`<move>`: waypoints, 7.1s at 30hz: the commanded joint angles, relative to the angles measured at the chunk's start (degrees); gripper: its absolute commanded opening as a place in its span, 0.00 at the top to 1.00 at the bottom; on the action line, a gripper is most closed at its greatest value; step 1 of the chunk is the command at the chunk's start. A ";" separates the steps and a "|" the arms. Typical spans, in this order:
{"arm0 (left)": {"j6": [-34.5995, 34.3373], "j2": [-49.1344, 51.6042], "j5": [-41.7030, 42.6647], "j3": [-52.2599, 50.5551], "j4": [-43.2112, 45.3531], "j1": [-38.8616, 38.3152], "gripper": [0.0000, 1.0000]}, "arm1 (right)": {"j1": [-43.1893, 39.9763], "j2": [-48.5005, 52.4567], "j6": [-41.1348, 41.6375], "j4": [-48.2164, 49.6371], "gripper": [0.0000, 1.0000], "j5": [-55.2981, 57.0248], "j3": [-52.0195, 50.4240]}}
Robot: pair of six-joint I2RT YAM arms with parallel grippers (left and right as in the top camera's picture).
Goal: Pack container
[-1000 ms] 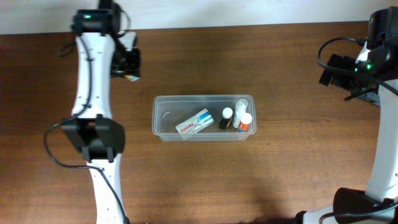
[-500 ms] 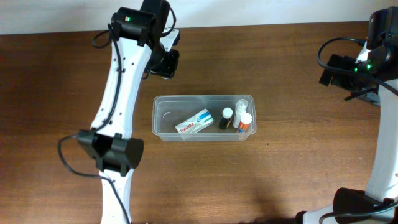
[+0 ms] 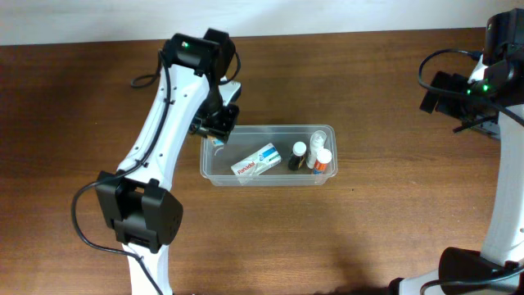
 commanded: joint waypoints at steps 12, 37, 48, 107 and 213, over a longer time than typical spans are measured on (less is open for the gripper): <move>0.85 -1.29 1.88 -15.30 13.46 -3.30 0.64 | -0.22 0.07 0.48 0.04 0.02 0.70 0.48; -1.99 -1.29 -6.95 -31.71 33.99 -4.42 0.65 | -0.22 0.07 0.48 0.04 0.02 0.70 0.48; -1.99 -1.29 -7.15 -32.09 34.32 -4.42 0.52 | -0.22 0.07 0.48 0.04 0.02 0.70 0.48; -1.53 -48.78 -1.20 -24.70 16.63 -3.02 0.01 | -0.22 0.07 0.48 0.04 0.02 0.70 0.48; 5.68 -121.31 10.86 -122.97 91.93 25.14 0.01 | -0.22 0.09 0.48 0.04 0.02 0.70 0.48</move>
